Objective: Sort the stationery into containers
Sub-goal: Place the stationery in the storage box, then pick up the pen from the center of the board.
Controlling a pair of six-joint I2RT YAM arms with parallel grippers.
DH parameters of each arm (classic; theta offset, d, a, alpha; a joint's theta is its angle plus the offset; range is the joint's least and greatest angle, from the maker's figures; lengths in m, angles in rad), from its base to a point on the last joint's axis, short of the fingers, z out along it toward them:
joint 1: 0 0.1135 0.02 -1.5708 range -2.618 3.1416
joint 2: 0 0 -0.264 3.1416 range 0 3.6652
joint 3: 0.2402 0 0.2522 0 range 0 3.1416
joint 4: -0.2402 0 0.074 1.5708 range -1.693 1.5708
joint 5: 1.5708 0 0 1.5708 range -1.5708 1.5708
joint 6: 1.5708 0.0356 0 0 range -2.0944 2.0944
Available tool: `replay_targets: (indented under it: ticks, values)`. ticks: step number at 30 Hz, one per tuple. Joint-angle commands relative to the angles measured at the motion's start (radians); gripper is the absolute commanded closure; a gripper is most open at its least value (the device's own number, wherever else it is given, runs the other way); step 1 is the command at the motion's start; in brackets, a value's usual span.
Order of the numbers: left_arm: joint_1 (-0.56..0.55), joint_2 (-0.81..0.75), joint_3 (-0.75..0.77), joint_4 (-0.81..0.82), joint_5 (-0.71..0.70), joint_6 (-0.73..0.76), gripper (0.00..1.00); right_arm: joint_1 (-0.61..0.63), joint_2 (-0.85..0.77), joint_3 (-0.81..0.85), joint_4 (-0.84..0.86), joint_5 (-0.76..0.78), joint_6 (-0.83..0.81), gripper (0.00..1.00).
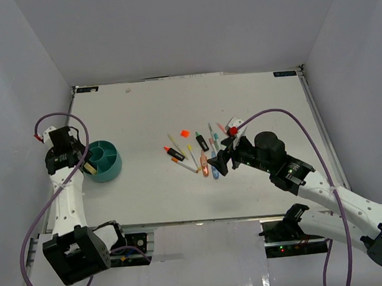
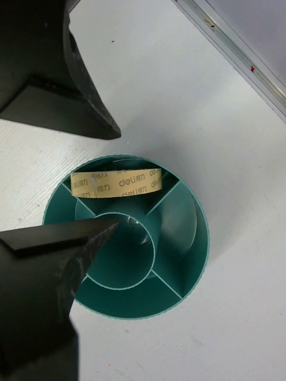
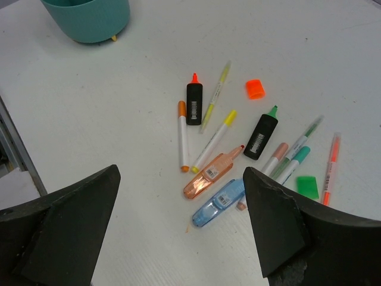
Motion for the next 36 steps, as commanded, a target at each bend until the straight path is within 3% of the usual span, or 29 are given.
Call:
replay_targets:
  ticks: [1,8,16,22,26,32,36]
  values:
    - [0.006,-0.036,0.051,-0.03,-0.014,-0.011,0.33,0.003,0.003,0.011,0.023,0.007,-0.003,0.1]
    - [0.006,-0.071,0.138,-0.102,-0.019,-0.031,0.11,0.003,0.048,0.057,-0.051,-0.007,-0.003,0.08]
    - [-0.04,-0.085,0.261,-0.118,0.263,0.009,0.02,0.005,0.244,0.195,-0.168,-0.028,-0.08,0.0]
    - [-0.127,-0.154,0.201,-0.02,0.501,0.043,0.02,0.058,0.509,0.323,-0.204,0.022,-0.123,0.12]
    - [-0.176,-0.194,0.147,0.026,0.578,0.047,0.02,0.069,0.669,0.422,-0.24,0.044,-0.153,0.22]
    - [-0.243,-0.232,0.104,0.046,0.556,0.063,0.02,0.091,0.884,0.569,-0.293,0.056,-0.17,0.34]
    - [-0.277,-0.231,0.094,0.046,0.552,0.066,0.02,0.109,0.962,0.618,-0.31,0.084,-0.17,0.46]
